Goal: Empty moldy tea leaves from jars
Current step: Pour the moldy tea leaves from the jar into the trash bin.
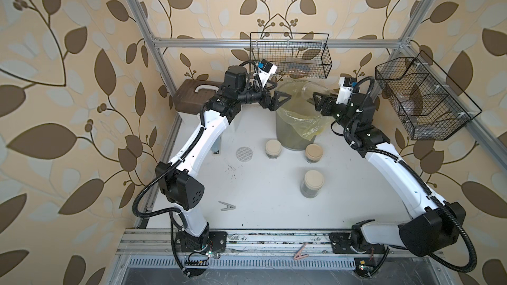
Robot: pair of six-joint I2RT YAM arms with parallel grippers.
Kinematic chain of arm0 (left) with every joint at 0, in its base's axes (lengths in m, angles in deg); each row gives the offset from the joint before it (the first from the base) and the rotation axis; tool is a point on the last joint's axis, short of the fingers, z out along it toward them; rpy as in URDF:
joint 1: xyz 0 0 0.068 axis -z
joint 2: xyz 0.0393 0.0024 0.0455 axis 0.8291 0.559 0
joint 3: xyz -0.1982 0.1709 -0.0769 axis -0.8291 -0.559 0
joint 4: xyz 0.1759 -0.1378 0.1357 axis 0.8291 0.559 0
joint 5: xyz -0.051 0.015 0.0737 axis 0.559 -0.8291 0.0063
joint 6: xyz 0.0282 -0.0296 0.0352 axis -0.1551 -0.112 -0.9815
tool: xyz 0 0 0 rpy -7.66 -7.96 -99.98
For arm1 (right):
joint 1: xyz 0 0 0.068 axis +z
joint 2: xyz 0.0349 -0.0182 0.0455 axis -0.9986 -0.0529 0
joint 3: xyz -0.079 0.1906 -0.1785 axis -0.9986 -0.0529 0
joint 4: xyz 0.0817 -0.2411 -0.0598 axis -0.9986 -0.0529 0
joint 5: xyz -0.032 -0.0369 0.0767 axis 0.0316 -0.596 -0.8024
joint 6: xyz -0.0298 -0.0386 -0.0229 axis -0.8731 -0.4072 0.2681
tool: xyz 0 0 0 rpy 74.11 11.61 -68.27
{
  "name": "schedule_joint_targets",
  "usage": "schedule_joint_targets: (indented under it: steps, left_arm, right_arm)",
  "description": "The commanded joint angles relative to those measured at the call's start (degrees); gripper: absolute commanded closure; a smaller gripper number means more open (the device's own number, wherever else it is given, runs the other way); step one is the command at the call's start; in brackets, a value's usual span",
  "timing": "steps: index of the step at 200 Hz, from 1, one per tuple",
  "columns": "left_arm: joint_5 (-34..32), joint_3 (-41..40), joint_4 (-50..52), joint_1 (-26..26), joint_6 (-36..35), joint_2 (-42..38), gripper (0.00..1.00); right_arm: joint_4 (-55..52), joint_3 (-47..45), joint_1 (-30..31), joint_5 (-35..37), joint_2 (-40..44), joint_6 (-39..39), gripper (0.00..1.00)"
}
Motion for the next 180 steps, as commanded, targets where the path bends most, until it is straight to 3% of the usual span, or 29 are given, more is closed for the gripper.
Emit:
schedule_joint_targets:
  steps: [1,31,78,180]
  left_arm:
    - [0.47,-0.17,-3.09,-0.39,-1.61,-1.44,0.01]
    - [-0.13,-0.15,-2.03,-0.39,-1.89,-1.52,0.01]
    - [-0.57,-0.17,-0.65,-0.40,-1.94,-1.71,0.01]
    - [-0.48,0.36,-1.09,-0.31,-2.03,-1.00,0.01]
  right_arm:
    - [-2.39,3.84,1.00,1.94,-1.55,-3.02,0.53]
    - [-6.90,7.64,2.79,3.47,-4.63,-6.92,0.53]
    - [-6.53,8.10,2.82,3.76,-5.78,-6.66,0.53]
    - [0.49,4.99,1.50,4.94,-0.17,-3.79,0.53]
